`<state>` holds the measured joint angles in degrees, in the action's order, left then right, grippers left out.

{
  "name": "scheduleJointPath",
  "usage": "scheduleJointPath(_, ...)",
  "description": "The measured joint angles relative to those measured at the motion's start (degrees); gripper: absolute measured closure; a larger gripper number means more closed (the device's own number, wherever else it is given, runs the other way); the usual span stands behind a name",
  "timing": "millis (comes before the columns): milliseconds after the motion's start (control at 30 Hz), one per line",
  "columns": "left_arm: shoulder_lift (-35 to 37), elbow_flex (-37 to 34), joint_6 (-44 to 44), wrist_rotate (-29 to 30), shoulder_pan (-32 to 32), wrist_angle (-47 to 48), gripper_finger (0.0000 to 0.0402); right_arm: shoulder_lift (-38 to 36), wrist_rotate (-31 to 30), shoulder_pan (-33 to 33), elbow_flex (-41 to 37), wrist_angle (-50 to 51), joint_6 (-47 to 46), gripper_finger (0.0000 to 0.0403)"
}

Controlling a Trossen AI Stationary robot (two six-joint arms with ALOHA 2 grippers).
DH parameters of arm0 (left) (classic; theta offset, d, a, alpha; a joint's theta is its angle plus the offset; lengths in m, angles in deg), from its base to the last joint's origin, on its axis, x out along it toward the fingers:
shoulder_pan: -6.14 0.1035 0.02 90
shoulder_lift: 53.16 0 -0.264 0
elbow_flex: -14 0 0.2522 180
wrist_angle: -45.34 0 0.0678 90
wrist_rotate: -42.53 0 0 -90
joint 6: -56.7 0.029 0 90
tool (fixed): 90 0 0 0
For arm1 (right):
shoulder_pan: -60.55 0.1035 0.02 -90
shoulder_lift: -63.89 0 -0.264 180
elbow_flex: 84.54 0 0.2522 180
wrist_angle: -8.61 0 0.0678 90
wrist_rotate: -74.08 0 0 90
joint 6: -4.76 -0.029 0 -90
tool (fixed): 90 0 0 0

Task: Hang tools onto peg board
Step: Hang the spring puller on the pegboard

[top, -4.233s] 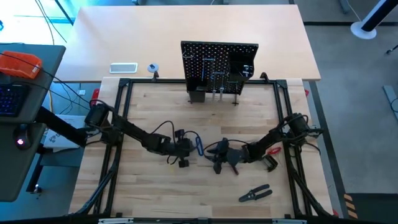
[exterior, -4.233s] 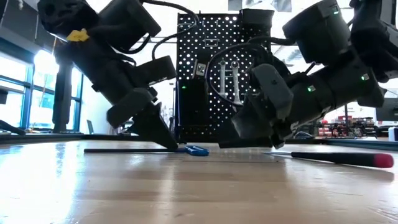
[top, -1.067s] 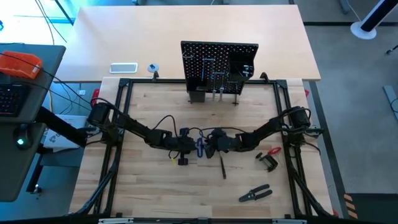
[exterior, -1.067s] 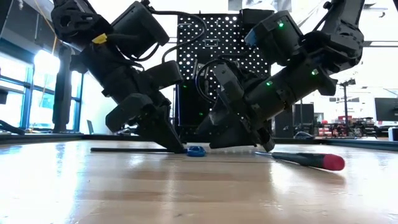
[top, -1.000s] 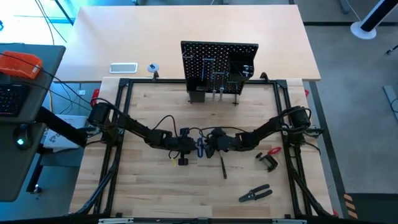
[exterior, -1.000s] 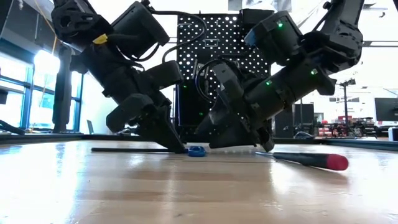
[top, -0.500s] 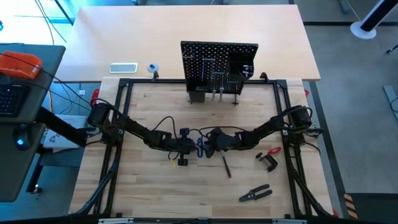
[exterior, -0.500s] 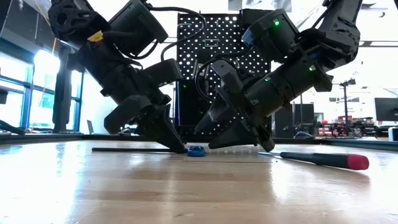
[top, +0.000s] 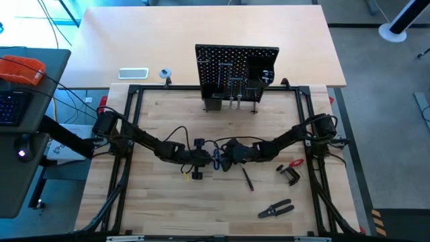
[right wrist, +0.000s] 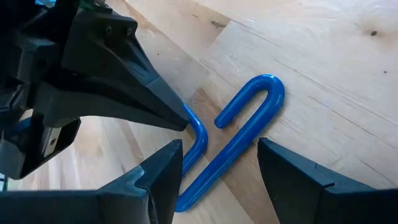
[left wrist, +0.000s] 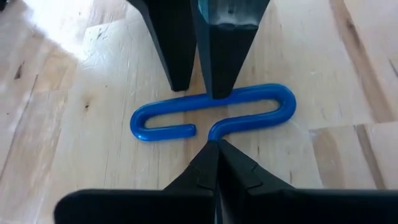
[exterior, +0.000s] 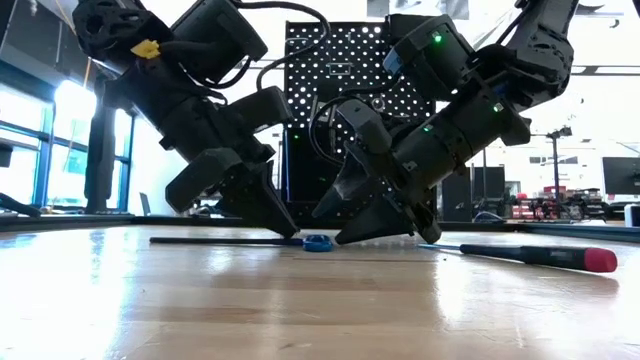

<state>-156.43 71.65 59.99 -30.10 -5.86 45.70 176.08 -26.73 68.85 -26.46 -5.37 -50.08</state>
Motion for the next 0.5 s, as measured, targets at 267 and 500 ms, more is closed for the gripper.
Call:
scheduleJointPath(267, 1.5, 0.1, -0.1, -2.6, 0.4, 2.5, 0.038, -0.2, 0.4, 0.0, -0.1, 0.3, 0.7, 0.0197)
scheduleJointPath(500, 1.0, 0.1, -1.7, -4.1, 2.2, 3.3, 0.0282, -0.2, 0.2, 0.0, -0.1, 0.2, 0.7, 0.0197)
